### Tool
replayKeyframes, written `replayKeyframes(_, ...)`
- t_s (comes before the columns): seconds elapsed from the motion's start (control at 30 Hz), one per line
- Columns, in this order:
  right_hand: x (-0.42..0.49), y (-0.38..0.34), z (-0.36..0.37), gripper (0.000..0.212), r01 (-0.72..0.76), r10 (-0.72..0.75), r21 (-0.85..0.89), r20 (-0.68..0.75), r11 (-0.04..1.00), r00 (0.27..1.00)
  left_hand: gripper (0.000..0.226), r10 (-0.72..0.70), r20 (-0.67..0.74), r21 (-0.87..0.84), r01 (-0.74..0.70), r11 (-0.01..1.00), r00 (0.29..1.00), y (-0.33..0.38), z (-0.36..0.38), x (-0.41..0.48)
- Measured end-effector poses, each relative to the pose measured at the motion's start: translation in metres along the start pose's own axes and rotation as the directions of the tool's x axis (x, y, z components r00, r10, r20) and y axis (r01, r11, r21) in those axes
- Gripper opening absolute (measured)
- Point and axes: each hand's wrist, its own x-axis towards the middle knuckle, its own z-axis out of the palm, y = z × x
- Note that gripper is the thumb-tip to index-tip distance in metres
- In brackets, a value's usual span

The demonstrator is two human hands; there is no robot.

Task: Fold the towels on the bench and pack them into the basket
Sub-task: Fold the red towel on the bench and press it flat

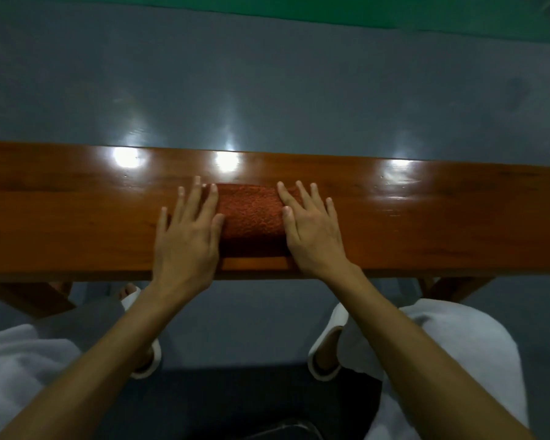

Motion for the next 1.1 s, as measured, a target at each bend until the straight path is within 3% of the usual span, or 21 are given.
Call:
replayKeyframes(0.13, 0.003, 0.004, -0.006, 0.050, -0.018, 0.018, 0.014, -0.009, 1.000, 1.000, 0.052, -0.013, -0.048, -0.180, 0.005, 0.984, 0.999, -0.014, -0.008, 0.001)
replayKeyframes(0.2, 0.001, 0.004, -0.009, 0.048, -0.014, 0.013, -0.009, -0.099, 1.000, 0.995, 0.041, -0.047, -0.103, -0.265, 0.018, 0.964, 0.994, -0.018, -0.015, 0.005)
replayKeyframes(0.33, -0.010, -0.004, -0.010, 0.041, -0.005, 0.002, -0.011, -0.303, 1.000, 0.953, 0.033, -0.154, 0.044, -0.376, 0.160, 0.913, 0.987, -0.014, -0.031, 0.014)
replayKeyframes(0.47, -0.016, -0.014, -0.010, 0.045, -0.051, 0.043, -0.025, -0.240, 0.998, 0.970, 0.036, -0.240, 0.152, -0.283, 0.275, 0.919, 0.959, 0.003, -0.031, 0.010)
replayKeyframes(0.6, -0.018, -0.021, -0.010, 0.048, -0.131, 0.124, -0.036, -0.157, 0.991, 0.980, 0.038, -0.258, 0.070, -0.086, 0.264, 0.961, 0.963, 0.022, -0.024, 0.003)
replayKeyframes(0.7, -0.019, -0.022, -0.014, 0.050, -0.185, 0.188, 0.055, -0.064, 0.981, 0.980, 0.037, -0.261, 0.018, -0.070, 0.261, 0.963, 0.965, 0.034, -0.018, 0.002)
replayKeyframes(0.8, -0.018, -0.017, -0.019, 0.047, -0.198, 0.201, 0.179, -0.001, 0.964, 0.980, 0.032, -0.210, -0.007, -0.134, 0.208, 0.969, 0.978, 0.035, -0.015, 0.005)
replayKeyframes(0.9, -0.014, -0.013, -0.022, 0.039, -0.191, 0.212, 0.348, -0.024, 0.918, 0.977, 0.027, -0.152, -0.073, -0.292, 0.124, 0.948, 0.986, 0.035, -0.014, 0.003)
replayKeyframes(1.1, -0.019, -0.009, -0.034, 0.031, -0.142, 0.219, 0.538, -0.081, 0.831, 0.972, 0.025, -0.160, -0.013, -0.611, 0.119, 0.783, 0.987, 0.032, -0.015, 0.014)
